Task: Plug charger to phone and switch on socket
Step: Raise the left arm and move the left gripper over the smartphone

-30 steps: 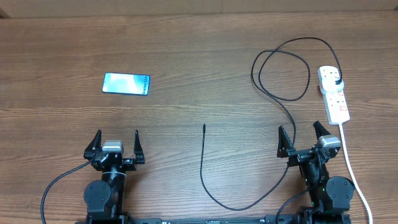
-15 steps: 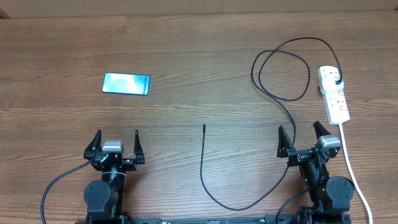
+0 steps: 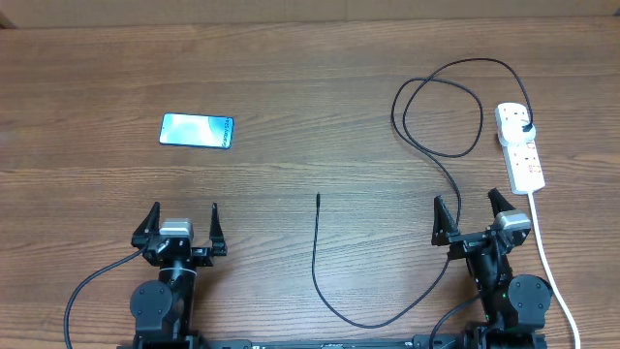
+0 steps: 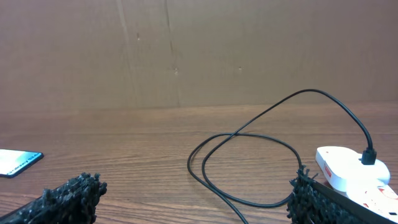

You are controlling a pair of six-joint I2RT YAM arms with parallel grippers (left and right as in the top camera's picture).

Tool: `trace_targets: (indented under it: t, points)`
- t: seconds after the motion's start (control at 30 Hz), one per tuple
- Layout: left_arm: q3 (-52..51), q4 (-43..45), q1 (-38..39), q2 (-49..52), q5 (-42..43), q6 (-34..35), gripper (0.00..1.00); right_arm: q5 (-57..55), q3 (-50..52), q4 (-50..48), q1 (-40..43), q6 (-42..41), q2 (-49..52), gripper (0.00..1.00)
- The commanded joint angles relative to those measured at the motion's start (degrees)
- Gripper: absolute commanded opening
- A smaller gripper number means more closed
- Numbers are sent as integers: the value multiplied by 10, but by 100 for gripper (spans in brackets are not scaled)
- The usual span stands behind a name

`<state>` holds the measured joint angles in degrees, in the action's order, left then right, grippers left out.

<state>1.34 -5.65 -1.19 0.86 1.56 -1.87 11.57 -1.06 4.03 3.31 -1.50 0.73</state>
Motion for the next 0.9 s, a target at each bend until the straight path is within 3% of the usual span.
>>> trace_targets:
  t: [0.0,0.23,0.43,0.6,0.87]
  points:
    - [40,-20,-4,-1,9,23,100,-6,6,-2,-3,0,-6,100]
    - [110,-46,-4,75,-23,23,100,-6,6,-3,-3,0,-6,100]
    - [212,-49,-4,225,-54,83,100,-6,6,-3,-3,0,-6,100]
    - [303,-48,-4,344,-51,87,100,-6,6,-3,-3,0,-6,100]
    - [318,-45,-4,460,-21,87,100,-6,6,-3,-3,0,-6,100]
